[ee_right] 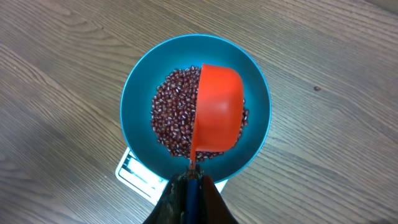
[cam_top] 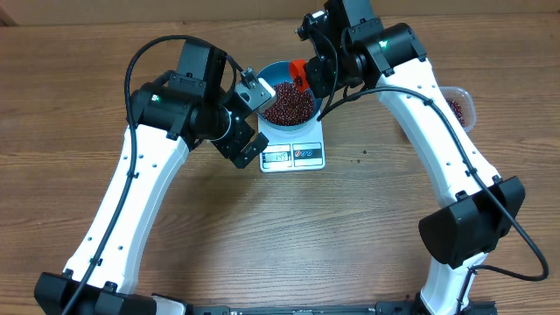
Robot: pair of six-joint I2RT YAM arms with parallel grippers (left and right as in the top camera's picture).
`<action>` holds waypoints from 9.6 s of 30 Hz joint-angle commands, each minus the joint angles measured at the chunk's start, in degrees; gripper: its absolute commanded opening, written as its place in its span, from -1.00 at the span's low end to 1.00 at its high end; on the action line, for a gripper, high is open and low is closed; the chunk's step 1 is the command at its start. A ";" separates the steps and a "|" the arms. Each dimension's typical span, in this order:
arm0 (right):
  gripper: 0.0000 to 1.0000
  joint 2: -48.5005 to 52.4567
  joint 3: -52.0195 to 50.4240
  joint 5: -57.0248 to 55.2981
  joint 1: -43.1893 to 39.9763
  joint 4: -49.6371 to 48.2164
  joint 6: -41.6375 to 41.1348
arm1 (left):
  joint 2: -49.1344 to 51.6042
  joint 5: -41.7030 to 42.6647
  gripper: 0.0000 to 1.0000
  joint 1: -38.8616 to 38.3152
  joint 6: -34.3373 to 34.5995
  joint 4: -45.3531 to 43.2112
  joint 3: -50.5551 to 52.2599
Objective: Scoop item into bowl and weigh 150g on scale
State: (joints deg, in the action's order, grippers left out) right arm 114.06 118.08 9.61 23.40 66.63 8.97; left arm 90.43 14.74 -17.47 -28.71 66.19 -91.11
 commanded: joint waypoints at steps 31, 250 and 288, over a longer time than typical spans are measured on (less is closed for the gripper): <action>-0.92 -1.55 1.66 5.70 -2.27 -0.52 -2.99 | 0.33 0.04 0.99 0.20 -0.87 -0.04 0.33; -0.78 -2.80 -23.34 22.05 -45.99 0.31 -7.23 | 0.33 0.07 0.99 0.20 -0.87 -0.04 0.33; 1.00 -3.34 -23.19 1.77 -45.99 6.58 -12.17 | 0.33 0.07 0.99 0.20 -0.87 -0.04 0.33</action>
State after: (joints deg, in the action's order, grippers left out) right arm 111.20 93.32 12.84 -22.41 72.42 -2.46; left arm 90.43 14.74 -17.47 -28.71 66.19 -91.11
